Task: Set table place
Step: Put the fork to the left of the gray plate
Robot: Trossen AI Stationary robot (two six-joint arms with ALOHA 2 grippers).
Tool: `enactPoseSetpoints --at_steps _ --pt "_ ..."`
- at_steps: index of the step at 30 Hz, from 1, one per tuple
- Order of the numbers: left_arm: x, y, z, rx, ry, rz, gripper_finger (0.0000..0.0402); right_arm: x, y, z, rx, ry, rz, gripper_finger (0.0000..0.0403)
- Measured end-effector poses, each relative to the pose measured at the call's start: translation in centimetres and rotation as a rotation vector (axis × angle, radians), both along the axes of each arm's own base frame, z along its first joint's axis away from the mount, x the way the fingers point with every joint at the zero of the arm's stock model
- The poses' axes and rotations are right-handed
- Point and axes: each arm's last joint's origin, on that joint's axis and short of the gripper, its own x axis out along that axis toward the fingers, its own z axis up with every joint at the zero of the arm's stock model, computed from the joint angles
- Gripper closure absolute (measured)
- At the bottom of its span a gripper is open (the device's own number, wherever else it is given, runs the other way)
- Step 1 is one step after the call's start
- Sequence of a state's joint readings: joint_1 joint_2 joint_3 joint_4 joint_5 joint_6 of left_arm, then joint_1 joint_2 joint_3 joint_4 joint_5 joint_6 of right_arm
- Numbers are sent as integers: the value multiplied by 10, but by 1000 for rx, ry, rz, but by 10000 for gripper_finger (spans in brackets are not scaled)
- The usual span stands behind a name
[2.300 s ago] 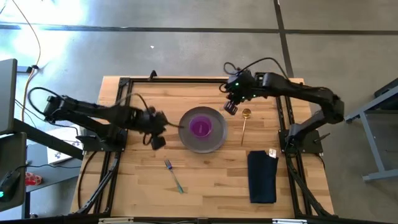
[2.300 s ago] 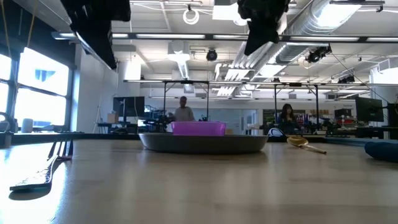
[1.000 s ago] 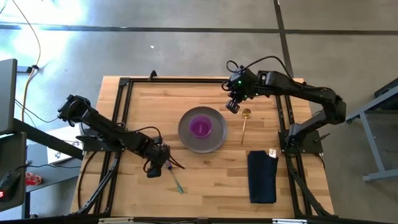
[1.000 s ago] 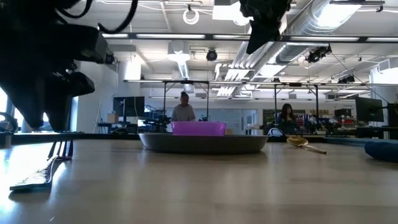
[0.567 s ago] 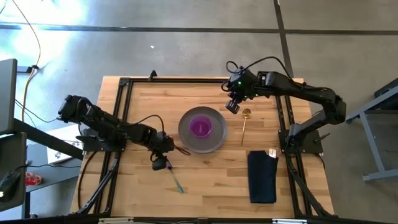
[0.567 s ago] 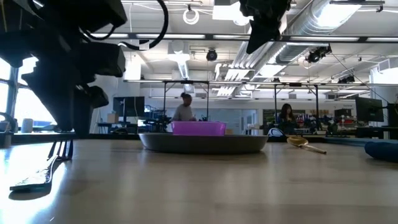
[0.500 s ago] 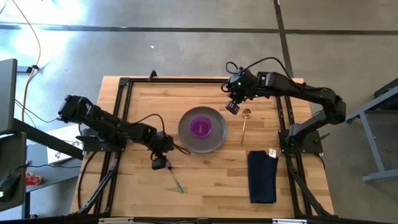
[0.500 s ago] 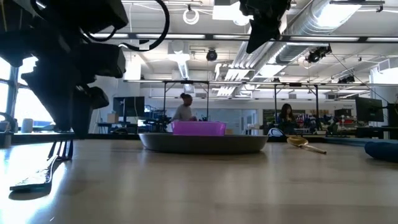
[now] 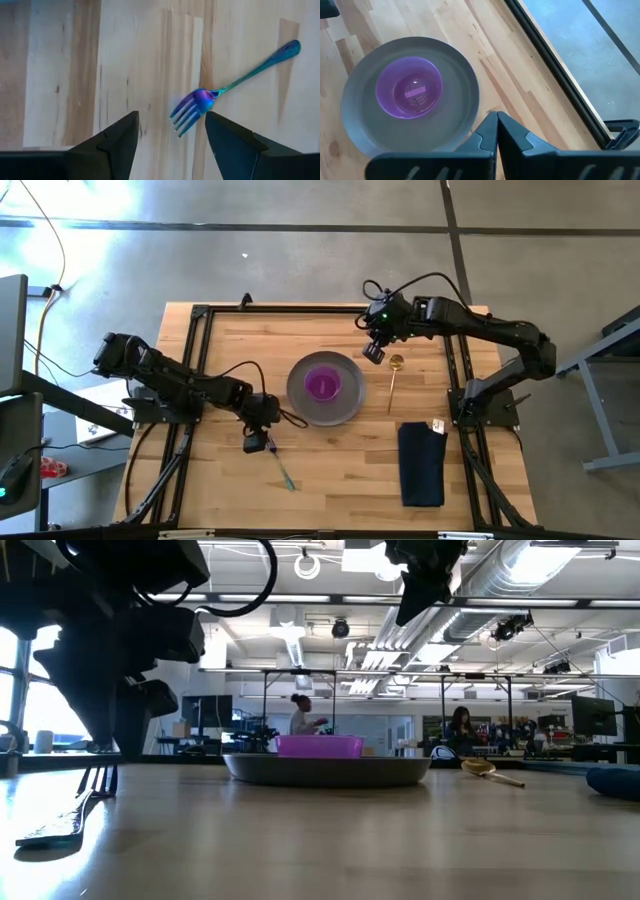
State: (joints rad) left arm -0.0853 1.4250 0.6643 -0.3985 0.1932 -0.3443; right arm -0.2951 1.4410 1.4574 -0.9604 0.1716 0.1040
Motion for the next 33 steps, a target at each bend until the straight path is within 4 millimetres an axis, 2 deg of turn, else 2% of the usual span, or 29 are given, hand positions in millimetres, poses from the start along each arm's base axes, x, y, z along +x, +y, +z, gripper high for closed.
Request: enactPoseSetpoints --at_steps 13,22,33 --pt "7 -1 -8 -17 -3 -8 181 0 0 0 0 0 0 403" --pt "7 -3 -20 -67 60 -38 181 0 0 0 0 -1 0 403" --pt "9 -4 -20 -78 48 -43 184 0 -1 1 -17 -3 -12 403"
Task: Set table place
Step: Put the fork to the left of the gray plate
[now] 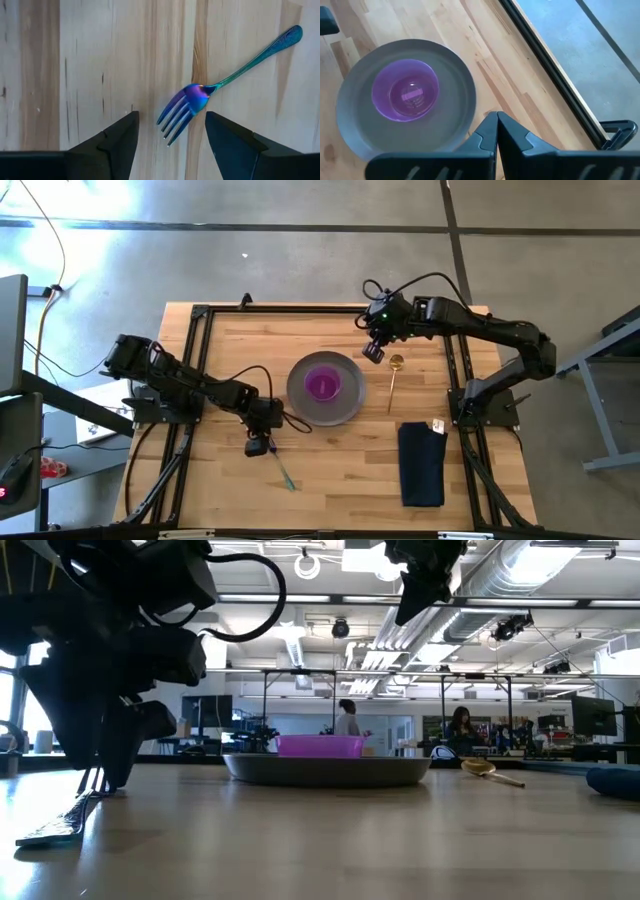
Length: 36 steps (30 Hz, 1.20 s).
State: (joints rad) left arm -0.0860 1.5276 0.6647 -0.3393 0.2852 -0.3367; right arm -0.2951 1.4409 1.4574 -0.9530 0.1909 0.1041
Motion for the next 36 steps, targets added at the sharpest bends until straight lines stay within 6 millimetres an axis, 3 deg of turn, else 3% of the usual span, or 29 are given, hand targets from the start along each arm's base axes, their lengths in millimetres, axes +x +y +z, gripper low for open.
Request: enactPoseSetpoints --at_steps 6,15,25,31,36 --pt "0 0 -1 5 5 11 237 0 0 0 -3 0 -2 403" --pt "1 0 1 5 -9 19 387 0 0 0 -4 0 -7 403" --pt "-3 0 7 -17 31 -8 394 0 0 0 -1 -2 -12 403" --pt "-8 9 45 15 179 -57 400 0 0 0 -1 -2 -11 403" --pt "0 43 97 206 210 -120 401 0 0 0 0 -4 -12 403"
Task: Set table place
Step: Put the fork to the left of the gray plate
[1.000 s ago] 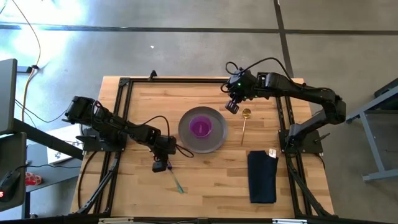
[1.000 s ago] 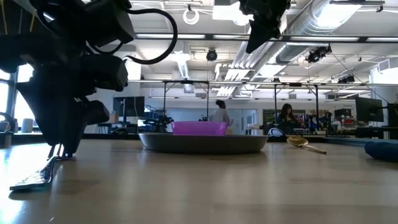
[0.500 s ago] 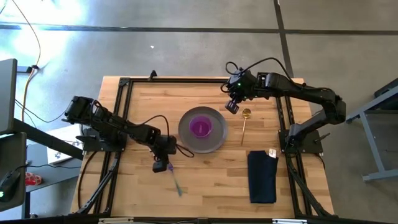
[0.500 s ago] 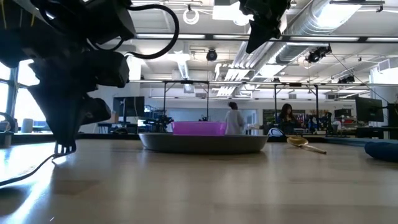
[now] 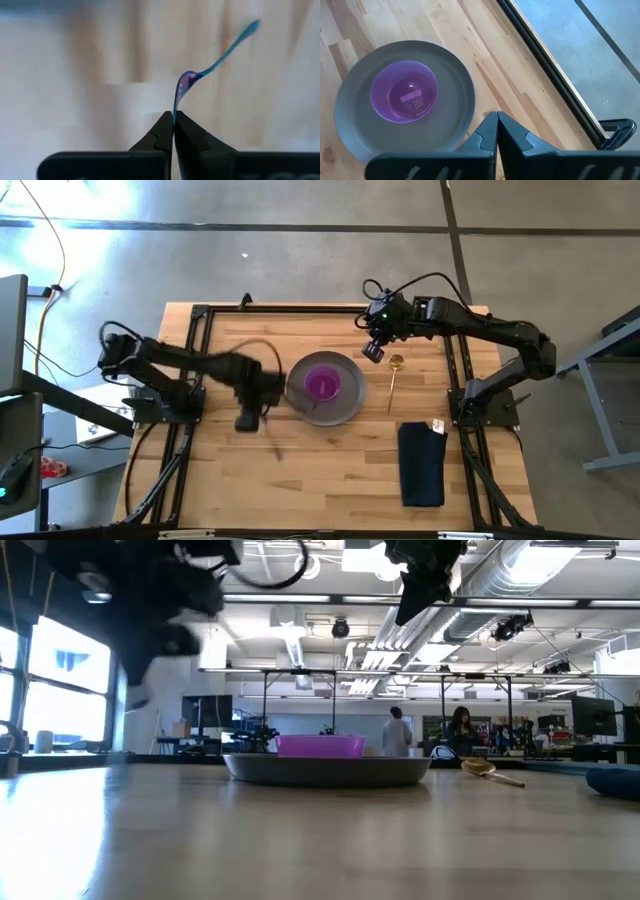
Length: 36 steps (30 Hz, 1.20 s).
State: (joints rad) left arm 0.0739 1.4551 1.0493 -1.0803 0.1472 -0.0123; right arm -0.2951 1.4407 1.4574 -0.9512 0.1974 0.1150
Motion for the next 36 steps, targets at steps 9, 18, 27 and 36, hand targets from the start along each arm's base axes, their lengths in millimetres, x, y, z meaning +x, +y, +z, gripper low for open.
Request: enactPoseSetpoints --at_steps 9,18,27,36 --pt "-12 83 66 212 8 -31 401 0 0 0 10 -6 -15 403" --pt "-27 130 48 93 179 -131 401 -1 -3 0 -7 -8 -67 403" --pt "12 150 -17 -97 179 -318 401 -2 -5 0 14 -26 -115 403" --pt "33 166 -76 -95 236 -434 400 -2 -5 0 36 -46 -152 403"
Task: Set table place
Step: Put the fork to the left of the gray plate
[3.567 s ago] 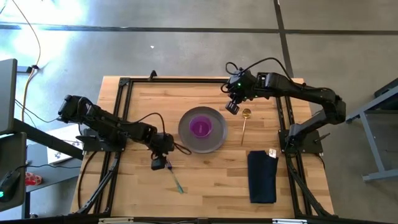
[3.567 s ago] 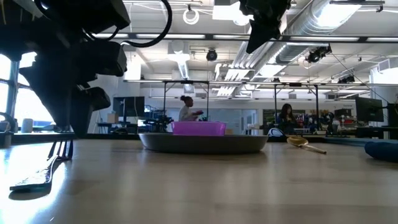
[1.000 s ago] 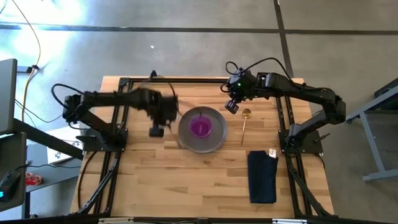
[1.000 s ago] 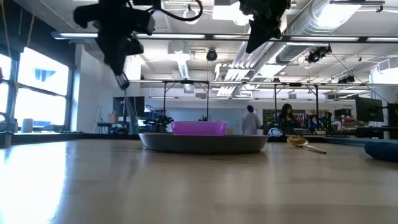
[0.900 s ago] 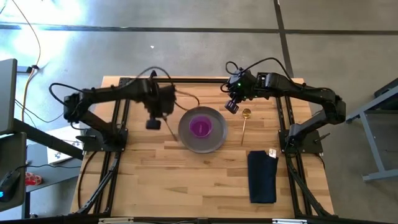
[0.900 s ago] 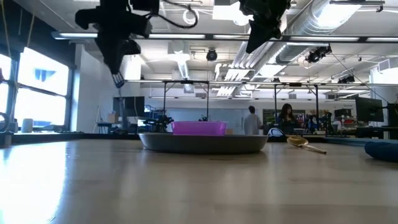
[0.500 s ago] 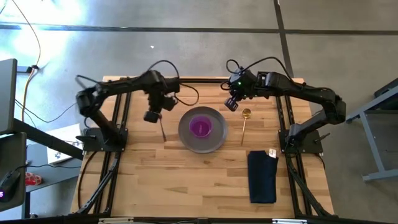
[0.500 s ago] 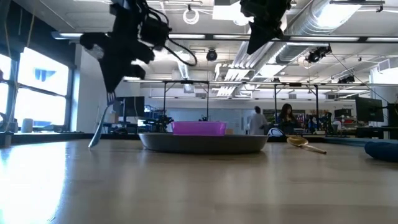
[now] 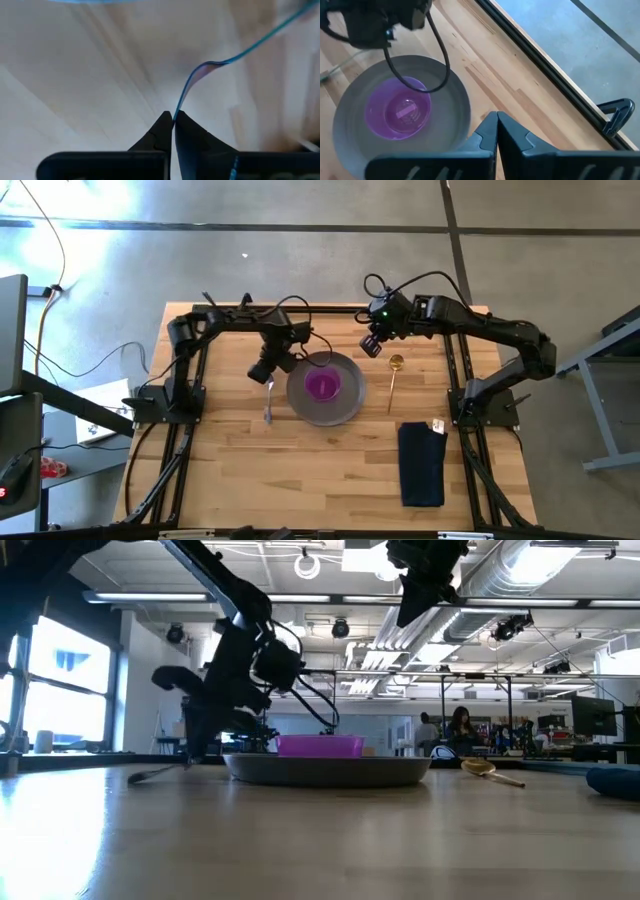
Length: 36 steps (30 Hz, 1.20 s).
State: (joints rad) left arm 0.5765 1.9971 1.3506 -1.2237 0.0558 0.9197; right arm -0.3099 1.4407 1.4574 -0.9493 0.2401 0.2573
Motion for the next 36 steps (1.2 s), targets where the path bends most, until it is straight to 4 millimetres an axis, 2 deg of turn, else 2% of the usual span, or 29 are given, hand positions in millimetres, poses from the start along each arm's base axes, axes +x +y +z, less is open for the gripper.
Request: enactPoseSetpoints --at_steps 2,12,23,36 --pt "2 2 -6 28 7 -10 400 0 0 0 4 -3 -7 403" --pt "5 13 -7 177 25 -60 401 0 0 0 15 -12 -24 403" --pt "-3 14 -5 120 64 -70 401 0 0 0 15 -11 -24 403" --pt "-14 9 0 39 187 -255 401 0 0 0 15 -11 -24 403"
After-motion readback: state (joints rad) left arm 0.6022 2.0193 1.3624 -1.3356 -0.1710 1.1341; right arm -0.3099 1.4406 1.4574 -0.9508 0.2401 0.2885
